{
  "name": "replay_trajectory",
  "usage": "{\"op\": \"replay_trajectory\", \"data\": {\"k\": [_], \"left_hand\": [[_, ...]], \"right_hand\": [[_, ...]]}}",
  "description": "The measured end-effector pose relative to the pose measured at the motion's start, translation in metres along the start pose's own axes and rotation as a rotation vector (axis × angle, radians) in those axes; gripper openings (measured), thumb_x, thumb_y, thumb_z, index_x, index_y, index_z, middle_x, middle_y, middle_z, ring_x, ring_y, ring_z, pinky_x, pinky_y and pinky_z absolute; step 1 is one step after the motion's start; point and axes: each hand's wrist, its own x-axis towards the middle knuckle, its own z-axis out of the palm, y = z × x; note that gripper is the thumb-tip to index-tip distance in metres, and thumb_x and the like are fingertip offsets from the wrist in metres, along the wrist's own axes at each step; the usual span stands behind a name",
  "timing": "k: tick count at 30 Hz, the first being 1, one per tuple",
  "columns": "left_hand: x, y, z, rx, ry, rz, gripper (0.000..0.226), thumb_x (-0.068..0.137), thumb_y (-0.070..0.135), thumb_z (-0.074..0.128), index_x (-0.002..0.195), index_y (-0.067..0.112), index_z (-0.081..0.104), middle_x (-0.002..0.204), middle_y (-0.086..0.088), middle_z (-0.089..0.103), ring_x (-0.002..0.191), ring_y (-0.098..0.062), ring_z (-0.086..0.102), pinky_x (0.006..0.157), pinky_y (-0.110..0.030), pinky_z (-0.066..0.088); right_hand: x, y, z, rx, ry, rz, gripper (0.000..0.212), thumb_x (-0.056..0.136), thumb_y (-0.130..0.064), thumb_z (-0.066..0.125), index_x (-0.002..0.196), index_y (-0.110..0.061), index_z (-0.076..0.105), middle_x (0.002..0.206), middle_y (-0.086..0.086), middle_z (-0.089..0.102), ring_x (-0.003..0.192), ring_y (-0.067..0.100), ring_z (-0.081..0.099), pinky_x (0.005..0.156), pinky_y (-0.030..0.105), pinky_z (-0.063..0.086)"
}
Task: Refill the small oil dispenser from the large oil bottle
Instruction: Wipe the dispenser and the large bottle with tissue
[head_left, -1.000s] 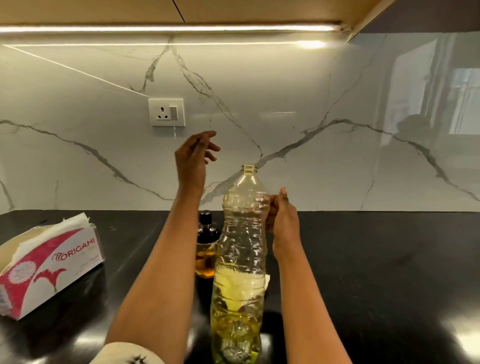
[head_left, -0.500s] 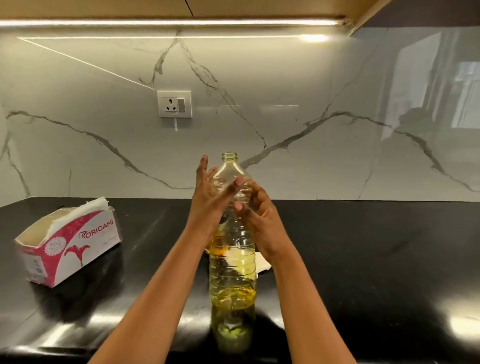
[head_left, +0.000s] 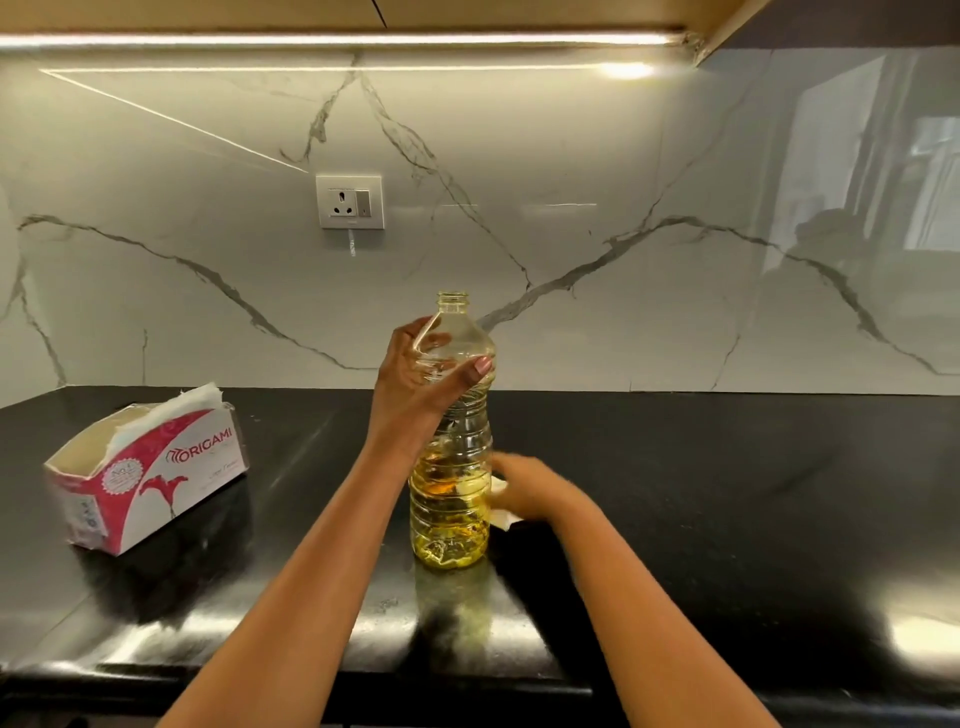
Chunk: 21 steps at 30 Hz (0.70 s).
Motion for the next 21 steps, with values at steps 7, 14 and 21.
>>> {"op": "replay_trajectory", "data": {"k": [7, 14, 21], "left_hand": [[0.0, -0.005, 0.005, -0.028, 0.024, 0.021, 0.079, 0.055, 0.061, 0.075, 0.124, 0.035, 0.047, 0.119, 0.012, 0.06, 0.109, -0.007, 0.06, 0.09, -0.034, 0.053], [0.001, -0.003, 0.019, -0.13, 0.014, 0.043, 0.065, 0.057, 0.053, 0.078, 0.115, 0.036, 0.053, 0.111, 0.012, 0.065, 0.101, -0.002, 0.064, 0.081, -0.022, 0.053], [0.002, -0.002, 0.031, -0.209, -0.047, 0.027, 0.062, 0.058, 0.049, 0.078, 0.113, 0.033, 0.054, 0.113, 0.005, 0.065, 0.101, -0.007, 0.065, 0.081, -0.026, 0.053]], "right_hand": [[0.002, 0.003, -0.013, 0.029, 0.213, 0.255, 0.012, 0.084, -0.013, 0.062, 0.092, -0.015, 0.07, 0.097, 0.004, 0.068, 0.081, 0.015, 0.061, 0.067, 0.025, 0.044], [-0.039, -0.048, -0.066, 1.114, 0.583, -0.042, 0.013, 0.092, -0.011, 0.056, 0.096, -0.015, 0.068, 0.087, 0.002, 0.069, 0.078, 0.011, 0.064, 0.066, 0.026, 0.051], [-0.048, -0.052, -0.049, 1.194, 0.511, 0.041, 0.019, 0.094, -0.012, 0.051, 0.089, -0.015, 0.07, 0.088, 0.011, 0.071, 0.078, 0.019, 0.065, 0.065, 0.027, 0.053]]}}
